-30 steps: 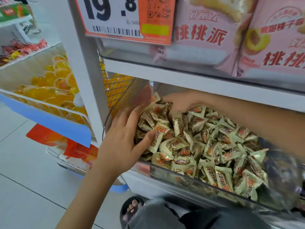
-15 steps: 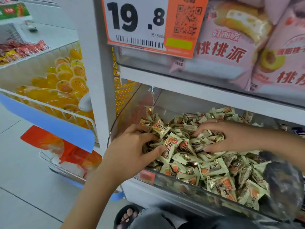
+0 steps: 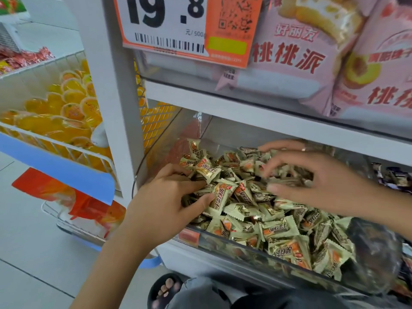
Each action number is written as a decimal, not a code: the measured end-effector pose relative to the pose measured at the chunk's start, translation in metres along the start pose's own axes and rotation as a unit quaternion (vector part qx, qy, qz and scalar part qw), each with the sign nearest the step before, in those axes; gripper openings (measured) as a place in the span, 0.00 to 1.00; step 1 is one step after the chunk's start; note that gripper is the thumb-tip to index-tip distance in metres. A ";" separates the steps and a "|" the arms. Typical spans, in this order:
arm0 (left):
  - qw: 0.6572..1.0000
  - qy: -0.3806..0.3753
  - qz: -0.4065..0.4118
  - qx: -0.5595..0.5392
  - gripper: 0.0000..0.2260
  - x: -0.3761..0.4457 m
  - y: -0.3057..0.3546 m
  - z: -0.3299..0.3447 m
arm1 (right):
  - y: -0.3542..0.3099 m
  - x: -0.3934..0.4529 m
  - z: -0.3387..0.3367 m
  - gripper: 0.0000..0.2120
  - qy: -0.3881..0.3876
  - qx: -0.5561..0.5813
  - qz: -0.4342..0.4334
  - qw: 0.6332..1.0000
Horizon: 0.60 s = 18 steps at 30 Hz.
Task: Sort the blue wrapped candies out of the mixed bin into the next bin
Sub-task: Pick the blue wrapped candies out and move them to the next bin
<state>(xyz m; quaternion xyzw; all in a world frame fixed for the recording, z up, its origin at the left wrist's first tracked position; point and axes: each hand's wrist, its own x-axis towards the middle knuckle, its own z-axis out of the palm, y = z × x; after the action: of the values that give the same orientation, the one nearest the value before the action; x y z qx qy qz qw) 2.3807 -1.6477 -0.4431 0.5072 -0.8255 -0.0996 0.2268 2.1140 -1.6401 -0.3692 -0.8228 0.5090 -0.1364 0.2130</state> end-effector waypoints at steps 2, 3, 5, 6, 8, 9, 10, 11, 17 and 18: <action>1.000 0.017 0.017 0.006 0.24 0.000 0.000 -0.001 | -0.015 0.009 0.017 0.21 -0.066 -0.039 -0.064 0.995; 0.999 0.035 0.026 0.004 0.22 0.000 0.001 -0.003 | -0.020 0.015 0.028 0.27 -0.118 -0.065 -0.087 0.987; 0.995 0.092 0.036 -0.018 0.19 -0.006 0.003 -0.004 | -0.024 0.028 0.048 0.32 -0.198 -0.089 -0.099 0.971; 0.991 0.123 0.033 -0.035 0.19 -0.012 0.005 -0.004 | -0.023 0.034 0.054 0.33 -0.211 -0.100 -0.093 0.968; 0.983 0.176 0.021 -0.053 0.18 -0.027 0.008 -0.001 | -0.016 0.043 0.058 0.31 -0.208 -0.139 -0.092 0.964; 0.979 0.198 0.021 -0.050 0.17 -0.036 0.009 0.003 | -0.013 0.048 0.058 0.30 -0.207 -0.159 -0.096 0.961; 0.975 0.216 0.027 -0.043 0.16 -0.043 0.008 0.007 | -0.010 0.051 0.059 0.29 -0.209 -0.169 -0.100 0.958; 0.972 0.229 0.037 -0.035 0.15 -0.050 0.008 0.011 | -0.007 0.055 0.059 0.28 -0.210 -0.173 -0.105 0.956; 0.968 0.242 0.072 -0.004 0.15 -0.067 0.002 0.012 | 0.022 0.083 0.031 0.21 -0.139 -0.224 -0.021 0.964; 0.967 0.245 0.074 -0.001 0.15 -0.069 0.001 0.011 | 0.029 0.089 0.026 0.22 -0.133 -0.208 -0.001 0.969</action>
<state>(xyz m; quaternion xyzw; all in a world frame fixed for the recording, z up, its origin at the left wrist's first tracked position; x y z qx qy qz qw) 2.4014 -1.5871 -0.4711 0.4529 -0.7801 0.0435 0.4296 2.1429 -1.7255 -0.4053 -0.8603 0.4924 0.0828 0.1024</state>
